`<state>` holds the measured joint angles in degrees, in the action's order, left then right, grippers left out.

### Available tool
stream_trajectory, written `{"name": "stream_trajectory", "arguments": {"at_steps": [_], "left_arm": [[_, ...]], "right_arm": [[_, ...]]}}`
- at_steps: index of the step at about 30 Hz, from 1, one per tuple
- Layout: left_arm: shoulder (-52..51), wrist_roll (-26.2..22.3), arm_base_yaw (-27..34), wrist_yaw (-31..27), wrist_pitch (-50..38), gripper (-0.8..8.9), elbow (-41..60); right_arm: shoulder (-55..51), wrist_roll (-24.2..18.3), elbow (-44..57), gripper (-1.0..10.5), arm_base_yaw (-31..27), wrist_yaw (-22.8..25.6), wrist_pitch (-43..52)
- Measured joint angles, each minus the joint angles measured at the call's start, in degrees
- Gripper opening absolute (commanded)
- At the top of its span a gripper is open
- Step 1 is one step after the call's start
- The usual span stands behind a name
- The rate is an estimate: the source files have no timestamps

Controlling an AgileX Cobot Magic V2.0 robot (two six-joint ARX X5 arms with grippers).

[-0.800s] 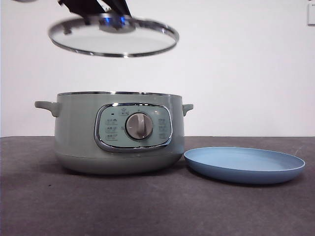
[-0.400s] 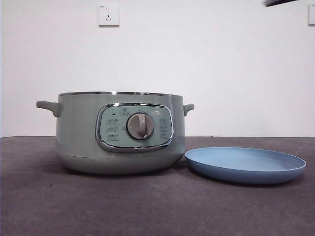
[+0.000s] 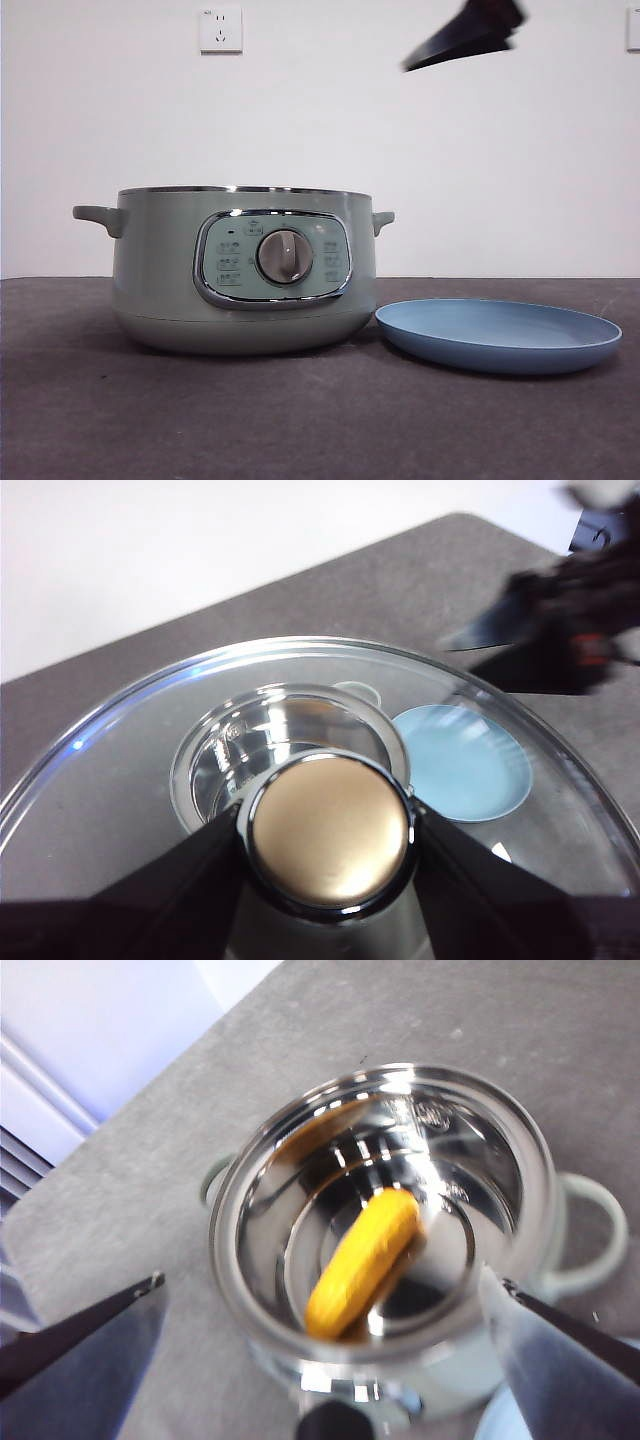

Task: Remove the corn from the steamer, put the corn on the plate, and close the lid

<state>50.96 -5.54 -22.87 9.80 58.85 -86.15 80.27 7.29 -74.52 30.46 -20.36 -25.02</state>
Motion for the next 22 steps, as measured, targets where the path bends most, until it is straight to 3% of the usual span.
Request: {"name": "stream_trajectory", "arguments": {"at_steps": [7,14,22], "left_arm": [[-6.8,0.0,0.0,-3.0,7.7,-0.08,0.0],[-12.2,0.7,0.0,-2.8,11.0,-0.08,-0.1],[-11.7,0.7,0.0,-2.8,14.0,-0.08,-0.1]], "right_arm": [[15.6,0.3,-16.5,6.6,5.8,9.0,-4.8],[33.2,0.3,-31.4,6.6,9.3,15.1,-6.9],[43.5,0.4,-32.1,6.5,10.0,18.6,-7.6]]}}
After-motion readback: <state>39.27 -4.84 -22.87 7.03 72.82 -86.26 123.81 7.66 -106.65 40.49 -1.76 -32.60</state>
